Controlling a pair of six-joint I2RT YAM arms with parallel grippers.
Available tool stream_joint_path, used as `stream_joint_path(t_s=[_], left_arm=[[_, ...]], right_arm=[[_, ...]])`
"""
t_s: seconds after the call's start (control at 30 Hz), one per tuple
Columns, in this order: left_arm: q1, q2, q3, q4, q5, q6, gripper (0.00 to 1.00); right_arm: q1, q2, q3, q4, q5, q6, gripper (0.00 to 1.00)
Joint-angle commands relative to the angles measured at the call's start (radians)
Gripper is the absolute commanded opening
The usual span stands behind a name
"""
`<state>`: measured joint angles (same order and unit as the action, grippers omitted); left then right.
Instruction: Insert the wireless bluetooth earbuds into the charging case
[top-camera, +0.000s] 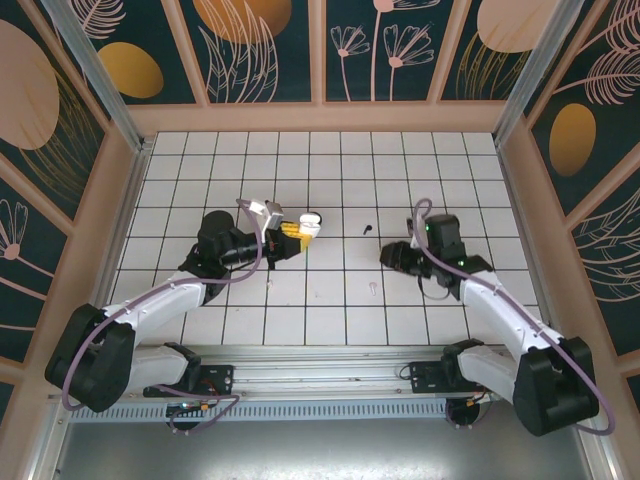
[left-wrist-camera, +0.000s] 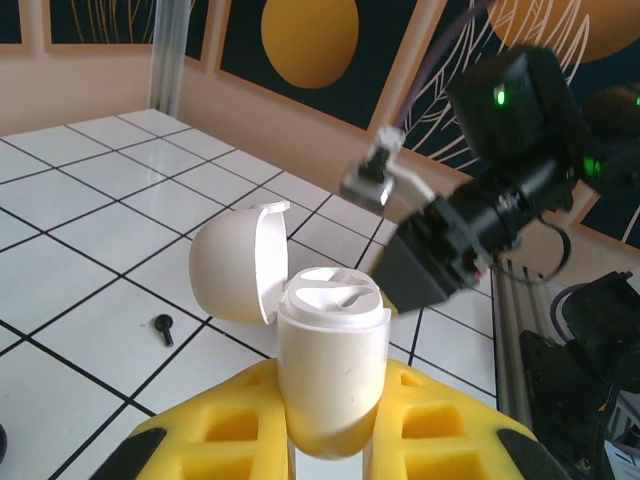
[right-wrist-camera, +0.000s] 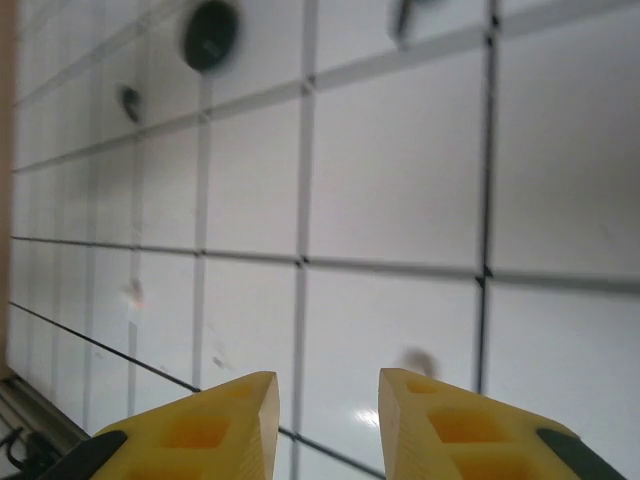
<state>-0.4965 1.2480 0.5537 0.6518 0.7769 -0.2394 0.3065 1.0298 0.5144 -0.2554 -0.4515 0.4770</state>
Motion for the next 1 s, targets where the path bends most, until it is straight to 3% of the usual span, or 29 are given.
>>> stream_joint_path(t_s=[0.0,0.3,0.6,0.97], left_arm=[[-0.002,-0.006,-0.022,0.056,0.015,0.016,0.02],[-0.002,-0.004,-0.050,0.092,0.027,-0.009,0.02],[-0.003,-0.019,-0.067,0.072,0.010,0.003,0.02],[-0.007,-0.040,-0.079,0.043,0.006,0.025,0.02]], right_arm=[[0.007,-0.060,-0.083,0.046,0.017,0.077,0.32],[0.092,0.014,-0.111,0.069,0.129,0.073,0.24],[0.218,0.152,0.045,-0.075,0.299,0.071,0.27],[0.233,0.277,0.155,-0.154,0.304,0.025,0.29]])
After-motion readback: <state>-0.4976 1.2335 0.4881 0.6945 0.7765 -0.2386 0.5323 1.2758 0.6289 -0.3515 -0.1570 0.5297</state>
